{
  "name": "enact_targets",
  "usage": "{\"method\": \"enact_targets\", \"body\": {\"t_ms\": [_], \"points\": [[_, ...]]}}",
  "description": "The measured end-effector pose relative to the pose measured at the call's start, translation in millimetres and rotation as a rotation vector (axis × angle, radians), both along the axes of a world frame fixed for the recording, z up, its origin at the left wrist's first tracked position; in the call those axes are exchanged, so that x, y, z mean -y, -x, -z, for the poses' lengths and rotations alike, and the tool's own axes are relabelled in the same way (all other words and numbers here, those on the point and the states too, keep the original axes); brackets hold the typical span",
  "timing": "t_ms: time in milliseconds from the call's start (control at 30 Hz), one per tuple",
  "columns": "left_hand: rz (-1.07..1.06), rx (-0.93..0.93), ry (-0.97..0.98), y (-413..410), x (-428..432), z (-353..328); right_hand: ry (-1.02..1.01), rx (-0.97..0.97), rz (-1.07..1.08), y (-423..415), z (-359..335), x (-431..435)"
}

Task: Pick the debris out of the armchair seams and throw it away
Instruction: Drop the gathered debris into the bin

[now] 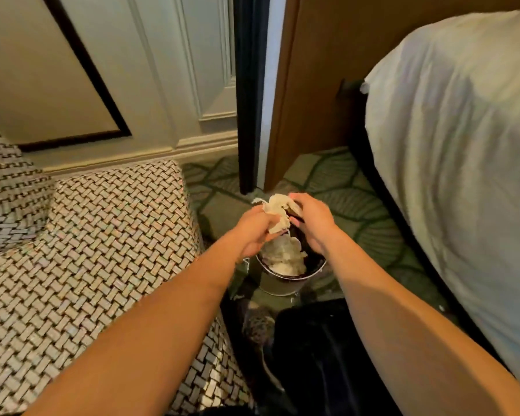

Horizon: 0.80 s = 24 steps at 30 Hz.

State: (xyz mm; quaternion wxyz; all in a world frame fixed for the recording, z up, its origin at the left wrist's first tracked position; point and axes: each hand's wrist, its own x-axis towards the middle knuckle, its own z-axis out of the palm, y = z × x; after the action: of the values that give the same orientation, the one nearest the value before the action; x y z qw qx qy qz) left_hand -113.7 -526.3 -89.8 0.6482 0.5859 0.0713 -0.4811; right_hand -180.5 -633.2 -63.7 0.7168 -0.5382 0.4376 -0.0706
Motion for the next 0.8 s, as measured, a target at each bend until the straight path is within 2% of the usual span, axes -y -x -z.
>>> {"method": "enact_targets", "body": {"t_ms": [167, 333, 533, 633, 800], "points": [[0.003, -0.198, 0.027, 5.1, 15.9, 25.9, -0.049, -0.083, 0.02, 1.2, 25.1, 24.7], [-0.02, -0.249, -0.01, 13.1, 18.5, 32.0, -0.018, -0.154, -0.05, 5.0, 36.2, 27.4], [-0.153, -0.262, 0.003, 16.0, 3.1, 28.5, -0.056, -0.163, -0.083, 9.4, 28.2, 17.0], [-0.193, -0.25, 0.049, 16.8, -16.7, 13.6, -0.089, -0.132, -0.133, 10.8, 13.2, -0.5], [-0.216, -0.196, 0.134, 19.6, -57.5, -19.9, -0.195, 0.025, -0.231, 13.8, -16.4, -45.1]]}}
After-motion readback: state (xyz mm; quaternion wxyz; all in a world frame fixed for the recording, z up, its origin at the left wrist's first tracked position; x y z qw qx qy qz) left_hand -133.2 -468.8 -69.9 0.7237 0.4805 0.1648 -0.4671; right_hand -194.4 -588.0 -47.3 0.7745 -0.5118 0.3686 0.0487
